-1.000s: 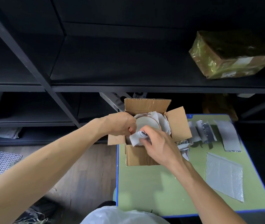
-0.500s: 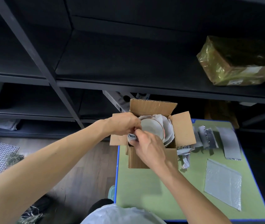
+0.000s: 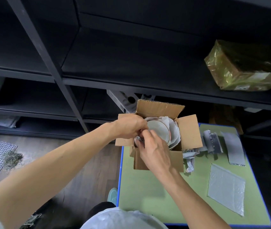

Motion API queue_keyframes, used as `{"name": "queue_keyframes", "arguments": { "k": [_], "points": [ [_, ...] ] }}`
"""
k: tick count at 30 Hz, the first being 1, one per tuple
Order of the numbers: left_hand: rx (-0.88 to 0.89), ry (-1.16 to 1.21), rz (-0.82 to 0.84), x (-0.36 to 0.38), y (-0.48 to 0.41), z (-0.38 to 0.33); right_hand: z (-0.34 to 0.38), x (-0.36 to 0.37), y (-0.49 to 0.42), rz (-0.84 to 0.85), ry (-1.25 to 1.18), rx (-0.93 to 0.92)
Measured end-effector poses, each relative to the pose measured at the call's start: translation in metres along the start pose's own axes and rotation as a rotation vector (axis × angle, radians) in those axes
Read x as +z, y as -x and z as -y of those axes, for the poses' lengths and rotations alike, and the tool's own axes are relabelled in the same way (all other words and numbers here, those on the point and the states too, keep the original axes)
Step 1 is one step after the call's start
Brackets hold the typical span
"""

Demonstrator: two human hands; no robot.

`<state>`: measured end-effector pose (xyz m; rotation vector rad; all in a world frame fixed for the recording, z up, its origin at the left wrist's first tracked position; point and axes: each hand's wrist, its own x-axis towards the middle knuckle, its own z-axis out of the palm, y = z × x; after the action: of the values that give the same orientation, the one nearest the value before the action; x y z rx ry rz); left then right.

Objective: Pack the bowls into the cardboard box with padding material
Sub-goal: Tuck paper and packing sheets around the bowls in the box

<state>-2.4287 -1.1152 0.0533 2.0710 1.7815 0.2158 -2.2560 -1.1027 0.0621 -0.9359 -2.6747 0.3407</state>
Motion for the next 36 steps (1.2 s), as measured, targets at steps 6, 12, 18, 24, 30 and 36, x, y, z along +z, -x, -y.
{"name": "queue_keyframes", "arguments": {
  "k": [6,12,18,24,30,36],
  "points": [
    [0.002,-0.141,-0.044,0.001,0.003,-0.004,0.0,0.01,-0.002,0.053,0.013,0.031],
    [0.006,-0.045,-0.057,0.001,0.004,-0.004,-0.009,0.0,0.003,0.074,-0.037,0.053],
    [-0.003,-0.028,-0.049,0.003,0.005,-0.005,0.002,0.008,-0.005,0.153,-0.012,0.127],
    [-0.001,0.003,-0.165,0.011,0.009,-0.001,-0.013,-0.012,-0.004,0.18,-0.064,0.184],
    [0.036,0.03,-0.239,0.018,0.012,0.0,-0.011,-0.012,0.002,0.255,-0.095,0.125],
    [0.023,0.045,-0.228,0.012,0.014,-0.004,-0.007,-0.001,0.007,0.213,-0.017,0.049]
  ]
}}
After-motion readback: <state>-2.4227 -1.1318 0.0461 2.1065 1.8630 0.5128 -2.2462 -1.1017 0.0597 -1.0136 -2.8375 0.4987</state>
